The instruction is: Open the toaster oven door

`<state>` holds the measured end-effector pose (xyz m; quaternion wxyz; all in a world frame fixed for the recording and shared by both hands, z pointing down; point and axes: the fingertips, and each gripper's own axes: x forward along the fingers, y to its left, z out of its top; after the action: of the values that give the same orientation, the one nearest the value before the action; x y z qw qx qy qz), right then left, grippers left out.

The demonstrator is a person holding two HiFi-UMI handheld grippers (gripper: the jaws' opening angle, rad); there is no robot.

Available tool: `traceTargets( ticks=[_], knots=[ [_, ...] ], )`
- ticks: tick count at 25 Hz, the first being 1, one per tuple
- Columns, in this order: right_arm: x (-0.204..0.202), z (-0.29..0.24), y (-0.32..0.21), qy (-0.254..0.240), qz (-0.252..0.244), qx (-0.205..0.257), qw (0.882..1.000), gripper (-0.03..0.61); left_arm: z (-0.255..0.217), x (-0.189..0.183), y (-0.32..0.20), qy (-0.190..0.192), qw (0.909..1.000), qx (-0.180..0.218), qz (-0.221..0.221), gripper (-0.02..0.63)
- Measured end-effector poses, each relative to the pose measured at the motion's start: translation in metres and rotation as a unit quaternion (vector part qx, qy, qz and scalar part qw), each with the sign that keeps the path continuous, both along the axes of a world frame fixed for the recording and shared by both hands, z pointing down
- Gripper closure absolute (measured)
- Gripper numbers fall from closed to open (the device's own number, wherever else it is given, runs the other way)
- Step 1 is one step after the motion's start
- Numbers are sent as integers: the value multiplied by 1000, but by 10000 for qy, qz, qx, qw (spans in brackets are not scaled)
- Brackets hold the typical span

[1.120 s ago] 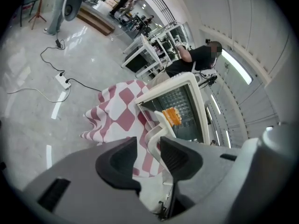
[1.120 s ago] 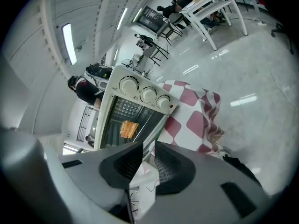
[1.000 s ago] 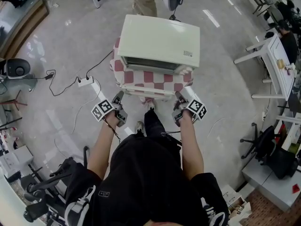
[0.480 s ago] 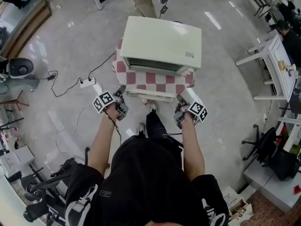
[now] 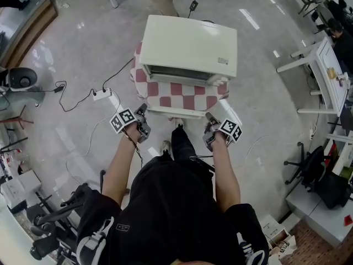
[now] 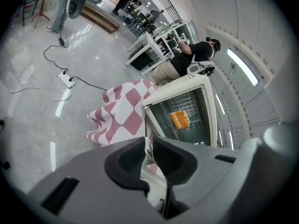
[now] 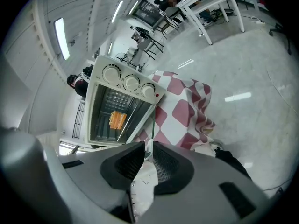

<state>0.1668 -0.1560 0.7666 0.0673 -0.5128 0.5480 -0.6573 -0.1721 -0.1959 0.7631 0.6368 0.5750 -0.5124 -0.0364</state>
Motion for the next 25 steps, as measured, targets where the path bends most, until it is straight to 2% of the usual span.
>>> traceTargets(
  ticks=[25],
  knots=[
    [-8,82,29,204,-323,-1009,9942,500,83,-8,30,-308,9955,-889,117,518]
  ],
)
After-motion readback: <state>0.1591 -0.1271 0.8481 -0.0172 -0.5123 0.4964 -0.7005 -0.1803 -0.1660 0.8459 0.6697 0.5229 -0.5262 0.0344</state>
